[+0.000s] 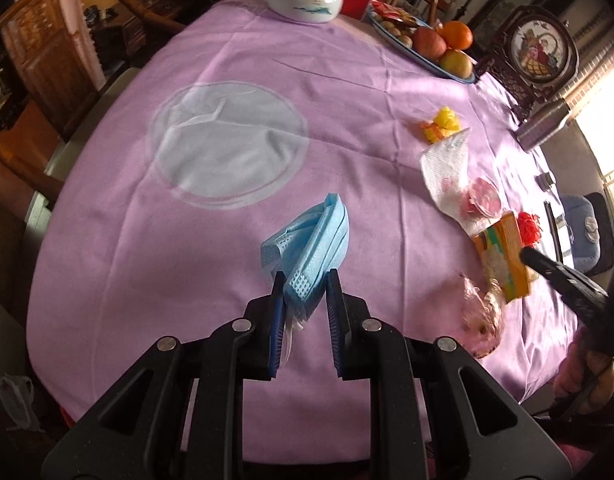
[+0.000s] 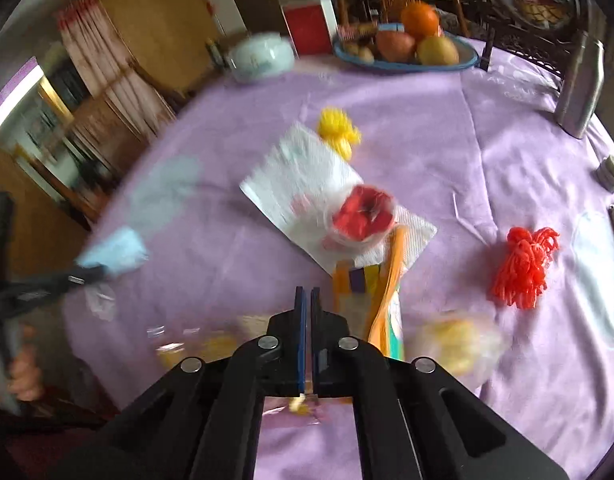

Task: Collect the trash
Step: 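Grasp the orange box with the right tool while the left tool holds the mask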

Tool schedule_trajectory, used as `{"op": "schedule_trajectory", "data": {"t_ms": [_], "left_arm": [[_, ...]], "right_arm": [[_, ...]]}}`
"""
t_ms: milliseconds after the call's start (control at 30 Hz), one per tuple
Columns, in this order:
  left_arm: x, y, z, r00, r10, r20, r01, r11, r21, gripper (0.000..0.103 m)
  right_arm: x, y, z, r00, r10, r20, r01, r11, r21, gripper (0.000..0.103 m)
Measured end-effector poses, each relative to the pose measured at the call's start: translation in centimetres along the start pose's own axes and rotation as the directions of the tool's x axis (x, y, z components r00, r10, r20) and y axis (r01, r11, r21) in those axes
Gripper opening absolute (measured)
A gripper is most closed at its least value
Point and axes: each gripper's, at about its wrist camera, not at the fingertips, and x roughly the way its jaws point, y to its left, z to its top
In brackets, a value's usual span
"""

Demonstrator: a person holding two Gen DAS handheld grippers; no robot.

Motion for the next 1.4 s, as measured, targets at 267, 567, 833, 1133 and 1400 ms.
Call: {"op": "schedule_trajectory", "data": {"t_ms": [267, 567, 833, 1133, 1400], "left_arm": [[2.6, -2.6, 1.4, 0.999, -0.034, -0.036, 0.036, 0.997, 0.064, 0.021], [3.1, -3.0, 1.5, 0.999, -0.028, -0.044, 0.032, 0.997, 0.075, 0.021], [2.2, -1.7, 1.0, 0.999, 0.012, -0.043, -0.011, 0.999, 0.03, 0.021], [3.4, -2.1, 1.5, 0.998, -0.003, -0.057, 0.004, 1.0, 0.015, 0.021], [4.0, -3.8, 2.4, 0.998, -0.041, -0.05, 0.044, 0.998, 0.048, 0.021]], "right_arm": [[-2.8, -1.4, -1.0, 0.999, -0.016, 0.037, 0.015, 1.0, 0.024, 0.006], [-2.1, -3.8, -1.1, 0.999, -0.038, 0.028, 0.035, 0.995, 0.097, 0.072], [2.8, -2.4, -0.1, 0.989, -0.141, -0.052, 0.139, 0.989, -0.052, 0.072], [2.6, -3.9, -0.3, 0.993, -0.095, -0.073, 0.092, 0.995, -0.038, 0.006], [-2.3, -3.7, -0.8, 0.998, -0.051, 0.033, 0.052, 0.999, -0.016, 0.006]]}}
